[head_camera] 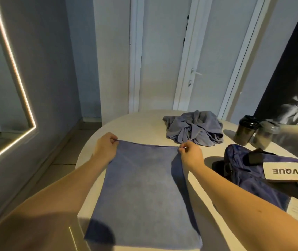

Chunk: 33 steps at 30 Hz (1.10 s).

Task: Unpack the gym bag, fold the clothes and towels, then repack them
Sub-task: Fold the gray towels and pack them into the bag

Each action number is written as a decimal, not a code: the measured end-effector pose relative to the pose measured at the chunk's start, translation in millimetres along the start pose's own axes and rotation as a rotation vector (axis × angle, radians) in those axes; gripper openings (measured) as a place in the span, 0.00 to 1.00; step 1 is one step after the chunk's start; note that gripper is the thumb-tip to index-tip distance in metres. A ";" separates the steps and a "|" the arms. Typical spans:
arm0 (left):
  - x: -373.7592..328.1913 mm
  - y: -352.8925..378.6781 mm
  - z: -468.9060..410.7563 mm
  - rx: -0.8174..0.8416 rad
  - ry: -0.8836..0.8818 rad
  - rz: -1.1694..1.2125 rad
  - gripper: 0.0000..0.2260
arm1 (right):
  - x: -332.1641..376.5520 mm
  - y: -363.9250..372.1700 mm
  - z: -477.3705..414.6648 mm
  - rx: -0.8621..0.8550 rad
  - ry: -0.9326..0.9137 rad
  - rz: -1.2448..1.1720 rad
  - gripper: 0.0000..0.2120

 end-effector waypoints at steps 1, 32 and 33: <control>6.6 4.7 -1.9 0.013 -0.015 -0.012 0.04 | -3.7 3.9 -2.4 0.007 0.016 0.004 0.03; -86.0 24.7 238.9 0.600 0.459 -0.180 0.18 | -82.7 -46.6 185.7 0.065 -0.012 0.121 0.16; -91.3 29.3 254.0 0.619 0.456 -0.176 0.19 | -90.3 -55.4 197.9 0.057 0.032 0.091 0.15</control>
Point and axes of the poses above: each hand's wrist, its own z-axis away from the middle knuckle, its own y-axis out of the palm, x = y × z, the point moved 3 cm from there along -z, towards the middle knuckle, and after that the axes turned 10 degrees about y, right-handed, at the moved point
